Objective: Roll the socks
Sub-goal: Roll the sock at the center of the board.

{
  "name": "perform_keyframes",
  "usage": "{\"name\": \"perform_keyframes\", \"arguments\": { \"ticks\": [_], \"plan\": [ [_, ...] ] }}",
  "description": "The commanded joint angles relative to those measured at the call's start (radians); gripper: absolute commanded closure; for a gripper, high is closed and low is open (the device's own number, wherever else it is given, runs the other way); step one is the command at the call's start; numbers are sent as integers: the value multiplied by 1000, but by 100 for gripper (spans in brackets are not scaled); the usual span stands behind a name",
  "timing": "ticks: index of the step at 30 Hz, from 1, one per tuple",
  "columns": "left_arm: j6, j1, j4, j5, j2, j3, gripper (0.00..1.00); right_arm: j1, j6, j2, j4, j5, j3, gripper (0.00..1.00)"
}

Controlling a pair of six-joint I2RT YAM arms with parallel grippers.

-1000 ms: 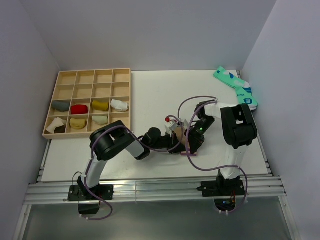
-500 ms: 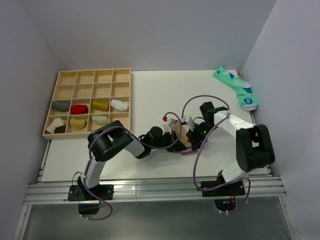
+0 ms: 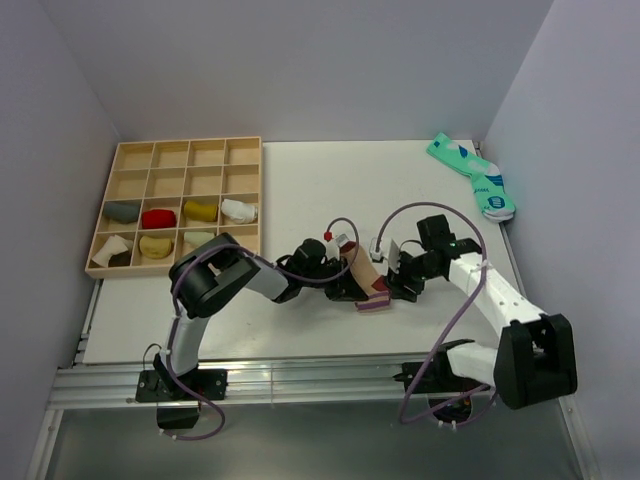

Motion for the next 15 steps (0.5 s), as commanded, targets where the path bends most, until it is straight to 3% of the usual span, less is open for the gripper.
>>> {"name": "perform_keyframes", "arguments": {
  "ticks": [1,15],
  "plan": [
    [-19,10,-231,125,72,-12,100,7,-126,-85,-4,-18,-44,39],
    [-120,27,-285,179,125,57,100,242,-133,-185,113,59,-196,37]
  ]
}}
